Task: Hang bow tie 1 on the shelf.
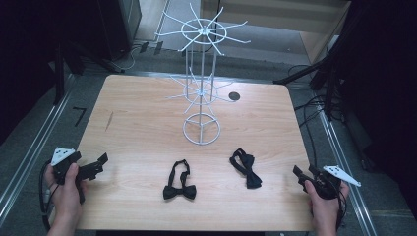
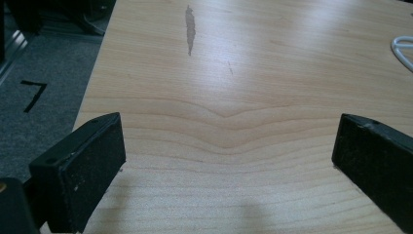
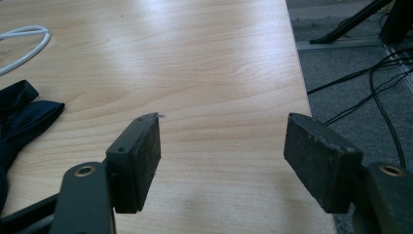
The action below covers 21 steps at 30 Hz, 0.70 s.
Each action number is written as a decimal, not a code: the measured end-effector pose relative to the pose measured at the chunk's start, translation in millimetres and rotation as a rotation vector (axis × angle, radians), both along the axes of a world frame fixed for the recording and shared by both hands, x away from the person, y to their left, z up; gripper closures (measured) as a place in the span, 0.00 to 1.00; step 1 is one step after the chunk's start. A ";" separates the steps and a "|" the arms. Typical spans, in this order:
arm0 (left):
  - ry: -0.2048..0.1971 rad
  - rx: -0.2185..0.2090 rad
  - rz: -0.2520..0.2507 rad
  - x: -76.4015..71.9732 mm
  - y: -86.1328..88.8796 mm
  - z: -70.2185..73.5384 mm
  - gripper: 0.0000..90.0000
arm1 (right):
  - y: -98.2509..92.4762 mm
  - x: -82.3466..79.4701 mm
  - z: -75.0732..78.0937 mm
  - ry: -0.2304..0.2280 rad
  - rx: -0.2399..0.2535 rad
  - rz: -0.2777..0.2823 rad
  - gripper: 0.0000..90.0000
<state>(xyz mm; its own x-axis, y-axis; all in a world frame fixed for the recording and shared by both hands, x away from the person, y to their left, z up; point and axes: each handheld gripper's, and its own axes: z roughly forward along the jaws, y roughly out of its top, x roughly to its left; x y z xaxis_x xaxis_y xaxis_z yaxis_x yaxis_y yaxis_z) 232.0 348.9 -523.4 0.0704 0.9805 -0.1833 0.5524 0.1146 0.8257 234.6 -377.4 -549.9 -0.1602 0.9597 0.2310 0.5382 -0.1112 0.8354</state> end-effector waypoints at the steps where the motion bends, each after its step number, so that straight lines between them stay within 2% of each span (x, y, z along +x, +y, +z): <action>1: -0.001 -0.001 0.000 0.2 0.0 0.0 0.00 | 0.7 0.1 0.7 -0.003 -0.001 -0.001 0.34; 6: 0.004 -0.001 -0.005 0.3 -0.9 0.2 0.00 | 5.5 1.1 4.7 0.000 -0.006 -0.005 0.39; 9: 0.003 -0.001 -0.008 0.2 -1.4 -0.1 0.00 | 8.9 0.2 9.7 -0.020 0.012 0.005 0.42; 12: 0.009 0.000 -0.011 0.5 -1.7 -0.1 0.00 | 15.3 -0.4 13.1 -0.026 0.020 0.013 0.43; 21: 0.014 0.005 -0.013 1.8 -2.5 -0.1 0.00 | 39.6 2.9 17.4 -0.022 -0.003 0.061 0.43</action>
